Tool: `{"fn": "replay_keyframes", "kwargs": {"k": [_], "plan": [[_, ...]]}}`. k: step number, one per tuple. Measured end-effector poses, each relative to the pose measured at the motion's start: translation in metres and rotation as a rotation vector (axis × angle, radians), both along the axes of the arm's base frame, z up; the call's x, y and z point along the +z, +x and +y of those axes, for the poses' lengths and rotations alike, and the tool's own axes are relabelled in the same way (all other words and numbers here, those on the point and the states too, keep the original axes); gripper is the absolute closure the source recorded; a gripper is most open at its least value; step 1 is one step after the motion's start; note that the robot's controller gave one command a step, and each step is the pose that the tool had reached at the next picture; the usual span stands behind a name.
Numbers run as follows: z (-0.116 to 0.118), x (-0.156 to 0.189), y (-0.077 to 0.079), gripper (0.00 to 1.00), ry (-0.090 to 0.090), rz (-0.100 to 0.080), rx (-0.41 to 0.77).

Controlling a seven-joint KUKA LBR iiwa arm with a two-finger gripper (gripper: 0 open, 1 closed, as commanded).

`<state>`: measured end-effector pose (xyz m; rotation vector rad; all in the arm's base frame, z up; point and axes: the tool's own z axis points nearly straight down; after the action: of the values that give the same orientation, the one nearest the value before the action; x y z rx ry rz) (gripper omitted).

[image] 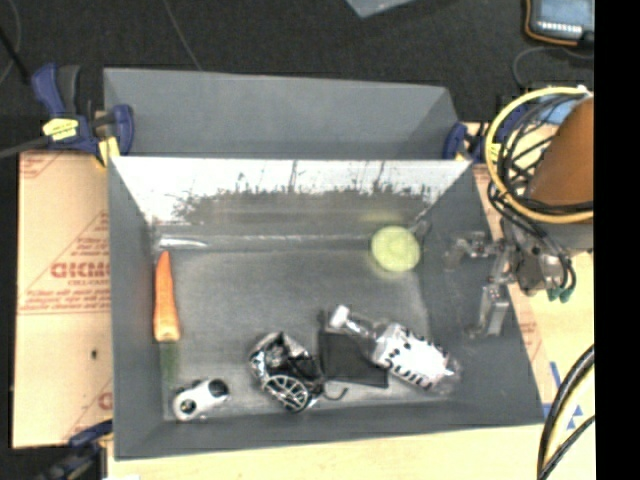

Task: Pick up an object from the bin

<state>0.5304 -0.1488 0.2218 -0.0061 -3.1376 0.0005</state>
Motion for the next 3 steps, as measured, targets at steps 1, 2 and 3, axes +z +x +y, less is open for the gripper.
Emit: {"fn": "replay_keyframes", "kwargs": {"k": [1,2,3], "plan": [[0.001,0.004,0.002,0.00,-0.002,-0.008,0.004],[0.029,-0.057,-0.019,0.00,-0.003,-0.010,0.017],[0.067,-0.075,-0.035,0.00,0.001,0.001,0.016]]}}
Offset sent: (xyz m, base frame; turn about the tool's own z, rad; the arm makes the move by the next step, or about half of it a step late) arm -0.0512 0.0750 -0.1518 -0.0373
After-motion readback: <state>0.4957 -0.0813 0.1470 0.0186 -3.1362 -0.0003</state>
